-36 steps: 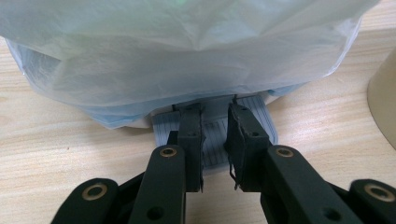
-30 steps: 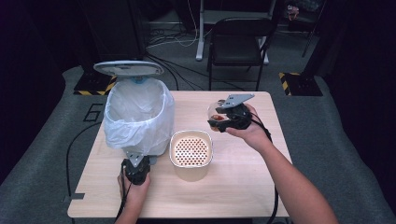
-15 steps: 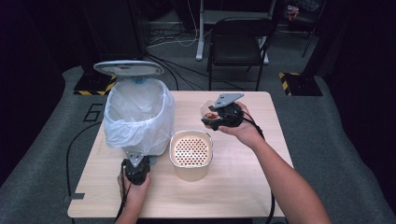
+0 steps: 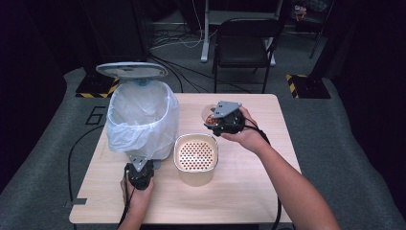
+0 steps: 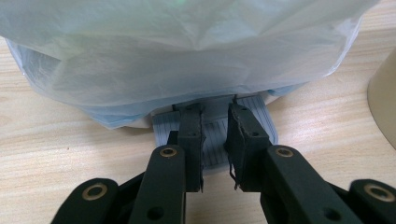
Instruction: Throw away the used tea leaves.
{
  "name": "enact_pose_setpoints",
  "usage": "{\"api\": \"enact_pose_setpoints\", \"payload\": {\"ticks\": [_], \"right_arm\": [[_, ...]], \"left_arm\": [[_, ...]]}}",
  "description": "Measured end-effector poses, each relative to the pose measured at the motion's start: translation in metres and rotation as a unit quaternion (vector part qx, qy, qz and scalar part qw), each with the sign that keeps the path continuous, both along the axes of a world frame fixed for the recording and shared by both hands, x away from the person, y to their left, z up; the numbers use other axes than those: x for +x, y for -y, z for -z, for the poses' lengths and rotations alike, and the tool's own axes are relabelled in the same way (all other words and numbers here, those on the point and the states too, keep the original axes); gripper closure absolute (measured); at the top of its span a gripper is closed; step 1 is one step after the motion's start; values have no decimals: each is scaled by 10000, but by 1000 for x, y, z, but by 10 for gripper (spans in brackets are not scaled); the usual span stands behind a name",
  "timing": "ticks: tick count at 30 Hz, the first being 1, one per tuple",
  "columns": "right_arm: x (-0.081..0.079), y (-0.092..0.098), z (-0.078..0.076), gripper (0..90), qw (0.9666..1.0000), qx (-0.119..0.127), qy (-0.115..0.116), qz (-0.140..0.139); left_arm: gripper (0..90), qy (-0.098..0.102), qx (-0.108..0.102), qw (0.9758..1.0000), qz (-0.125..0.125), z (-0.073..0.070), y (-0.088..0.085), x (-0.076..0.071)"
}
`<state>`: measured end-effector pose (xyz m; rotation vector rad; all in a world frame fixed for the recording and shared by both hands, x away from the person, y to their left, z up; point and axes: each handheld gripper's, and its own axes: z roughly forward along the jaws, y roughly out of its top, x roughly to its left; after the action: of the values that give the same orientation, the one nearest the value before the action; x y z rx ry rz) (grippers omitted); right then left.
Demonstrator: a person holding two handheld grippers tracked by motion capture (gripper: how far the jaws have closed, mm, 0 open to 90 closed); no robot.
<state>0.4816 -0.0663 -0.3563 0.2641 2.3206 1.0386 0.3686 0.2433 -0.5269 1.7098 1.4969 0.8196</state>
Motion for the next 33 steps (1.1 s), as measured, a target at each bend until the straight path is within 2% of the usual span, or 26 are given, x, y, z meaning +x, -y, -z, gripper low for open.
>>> {"api": "enact_pose_setpoints", "payload": {"ticks": [2, 9, 12, 15, 18, 21, 23, 24, 25, 27, 28, 30, 33], "right_arm": [[-4, -3, 2, 411, 9995, -169, 253, -68], [-12, -11, 6, 414, 9958, -447, 751, -267], [-14, -13, 8, 413, 9944, -413, 884, -407], [-15, -15, 11, 413, 9916, -397, 1094, -564], [-15, -16, 12, 413, 9896, -290, 1200, -734], [-16, -17, 14, 413, 9855, -253, 1415, -897], [-17, -18, 15, 414, 9834, -257, 1535, -934], [-19, -19, 17, 415, 9838, -235, 1508, -940], [-20, -19, 17, 416, 9819, -244, 1605, -974], [-22, -19, 19, 419, 9804, -231, 1688, -994], [-23, -19, 19, 420, 9782, -234, 1794, -1016], [-27, -20, 20, 424, 9777, -227, 1826, -1010], [-33, -20, 20, 428, 9747, -229, 1921, -1121]], "left_arm": [[759, 2, 2, 10000, 2, 0, 0, 0], [759, -26, 26, 10000, 28, 0, 0, 0], [759, -5, 2, 10000, 1, 0, 0, 0], [759, -25, 26, 10000, 31, 0, -1, 0], [759, -25, 23, 10000, 29, 0, -1, 0], [759, -26, 23, 10000, 28, 0, -1, 0], [758, -25, 21, 10000, 27, 0, -1, 0], [759, -25, 22, 10000, 29, 0, 0, 0], [759, -25, 24, 10000, 28, 0, -1, 0], [759, -24, 20, 10000, 29, 0, -1, 0], [759, -26, 25, 10000, 30, 0, -1, 0], [758, -25, 18, 10000, 28, 0, -1, 0], [759, -23, 22, 10000, 33, 0, -1, 0]]}}
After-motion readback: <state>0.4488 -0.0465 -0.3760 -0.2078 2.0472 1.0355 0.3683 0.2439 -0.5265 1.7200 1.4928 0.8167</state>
